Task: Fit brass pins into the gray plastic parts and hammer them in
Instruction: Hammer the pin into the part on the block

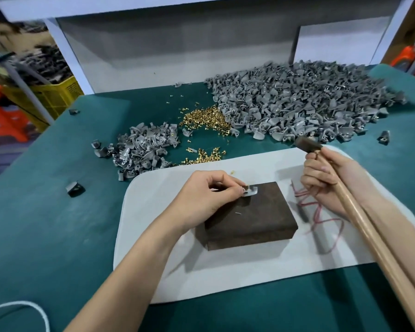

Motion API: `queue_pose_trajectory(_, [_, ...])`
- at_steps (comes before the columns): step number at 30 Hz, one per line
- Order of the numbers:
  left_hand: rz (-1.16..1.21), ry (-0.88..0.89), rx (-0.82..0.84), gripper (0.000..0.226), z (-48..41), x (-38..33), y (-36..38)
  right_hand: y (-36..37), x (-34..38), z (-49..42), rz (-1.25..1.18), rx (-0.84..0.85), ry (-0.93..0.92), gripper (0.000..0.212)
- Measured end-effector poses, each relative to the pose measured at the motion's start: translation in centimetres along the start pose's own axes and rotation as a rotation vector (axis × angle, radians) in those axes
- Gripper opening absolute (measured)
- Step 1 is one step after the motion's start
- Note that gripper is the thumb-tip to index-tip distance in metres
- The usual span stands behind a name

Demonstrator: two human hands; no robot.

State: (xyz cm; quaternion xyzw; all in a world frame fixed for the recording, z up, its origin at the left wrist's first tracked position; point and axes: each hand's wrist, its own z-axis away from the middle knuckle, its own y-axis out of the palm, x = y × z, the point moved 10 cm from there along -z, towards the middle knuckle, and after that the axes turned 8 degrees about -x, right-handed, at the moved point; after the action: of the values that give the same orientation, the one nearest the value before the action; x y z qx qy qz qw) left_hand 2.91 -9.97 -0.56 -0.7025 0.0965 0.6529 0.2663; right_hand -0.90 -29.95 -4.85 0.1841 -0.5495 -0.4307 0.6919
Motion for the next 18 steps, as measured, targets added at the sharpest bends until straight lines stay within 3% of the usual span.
queue_pose_trajectory(6, [-0.15, 0.1, 0.026, 0.02, -2.4, -5.6, 2.0, 0.3, -0.2, -0.3, -0.066, 0.006, 0.014, 0.023])
queue_pose_trajectory(11, [-0.38, 0.248, -0.007, 0.014, 0.1, -5.0, 3.7, 0.4, -0.2, -0.2, 0.0, 0.027, 0.036, 0.02])
queue_pose_trajectory(15, [-0.457, 0.401, -0.124, 0.008, 2.1, -4.6, 2.1, 1.5, -0.7, 1.1, 0.317, 0.004, 0.019, 0.019])
queue_pose_trajectory(18, [-0.43, 0.409, -0.123, 0.011, 2.7, -3.9, 1.4, 2.7, -0.6, 3.7, 0.828, -0.118, -0.186, 0.024])
